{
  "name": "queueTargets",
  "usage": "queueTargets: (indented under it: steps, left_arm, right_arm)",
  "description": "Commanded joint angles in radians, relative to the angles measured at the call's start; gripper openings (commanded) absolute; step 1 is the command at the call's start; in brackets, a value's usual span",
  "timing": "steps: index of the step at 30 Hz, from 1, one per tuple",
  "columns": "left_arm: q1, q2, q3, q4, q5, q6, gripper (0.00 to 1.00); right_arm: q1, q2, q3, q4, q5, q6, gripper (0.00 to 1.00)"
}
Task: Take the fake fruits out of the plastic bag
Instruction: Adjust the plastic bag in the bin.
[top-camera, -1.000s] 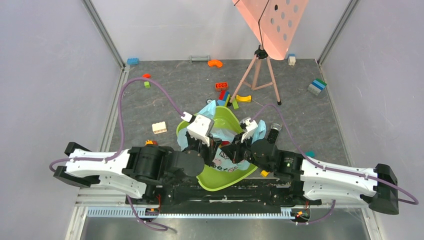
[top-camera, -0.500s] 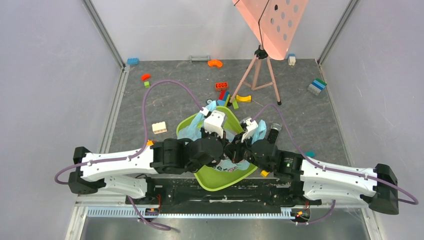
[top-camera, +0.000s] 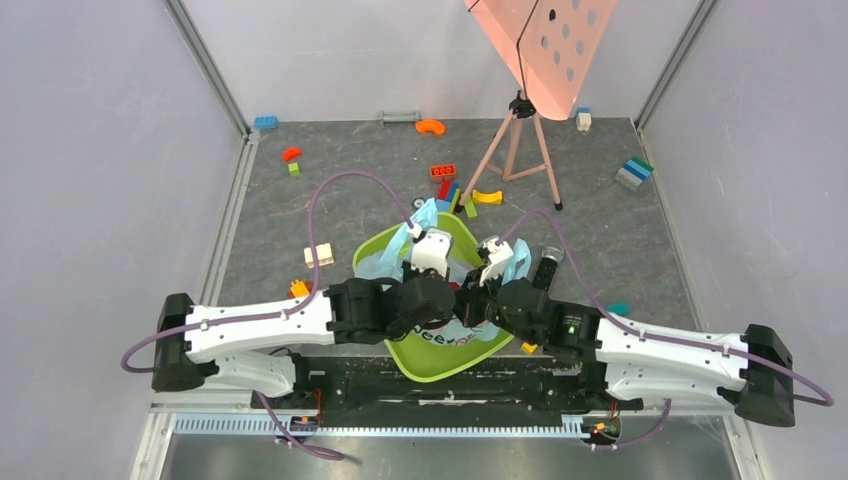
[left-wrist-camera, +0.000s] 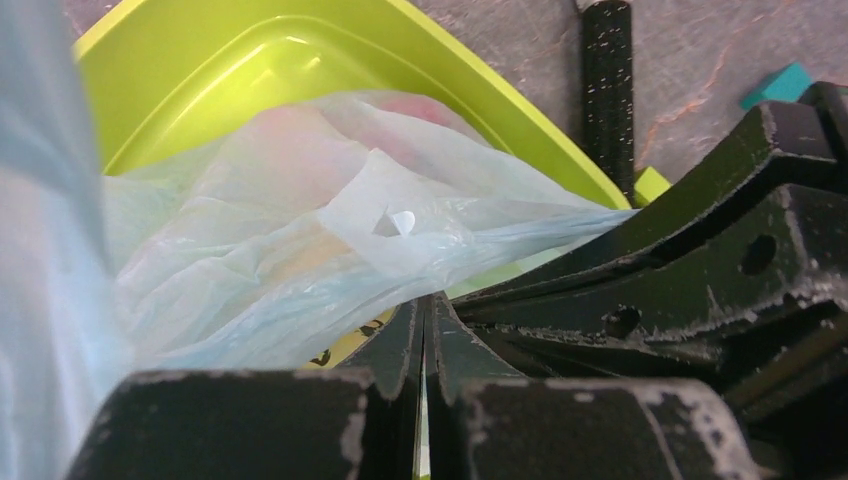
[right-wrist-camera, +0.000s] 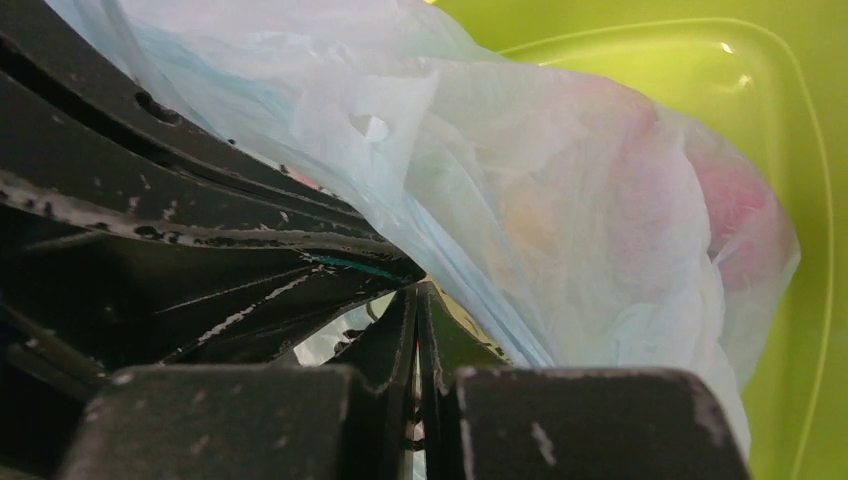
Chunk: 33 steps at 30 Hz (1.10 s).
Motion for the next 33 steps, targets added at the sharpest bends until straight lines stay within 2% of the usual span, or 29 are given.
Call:
queueTargets:
  steps: [1, 6, 11, 18, 24, 33]
  left_arm:
    - [0.003, 0.048, -0.017, 0.036, 0.01, -0.053, 0.02]
    - [0.003, 0.026, -0.066, 0.047, 0.012, -0.069, 0.02]
    - [0.005, 0.008, -0.135, 0.039, 0.004, -0.101, 0.02]
    - [0.008, -0.054, -0.302, 0.052, 0.017, -0.21, 0.02]
    - [0.008, -0.14, -0.379, 0.027, 0.013, -0.269, 0.02]
    - [0.008, -0.212, -0.438, -0.009, 0.012, -0.304, 0.02]
  right_arm:
    - [0.004, 0.032, 0.031, -0.01, 0.08, 0.018, 0.0]
    - [0.004, 0.124, 0.12, -0.17, 0.171, 0.032, 0.0]
    - [-0.005, 0.183, 0.147, -0.185, 0.23, 0.03, 0.0]
    - [-0.136, 0.216, 0.139, -0.165, 0.151, -0.006, 0.0]
    - [-0.246, 0.22, 0.118, -0.161, 0.128, -0.038, 0.0]
    - [-0.292, 0.232, 0.117, -0.15, 0.117, -0.073, 0.0]
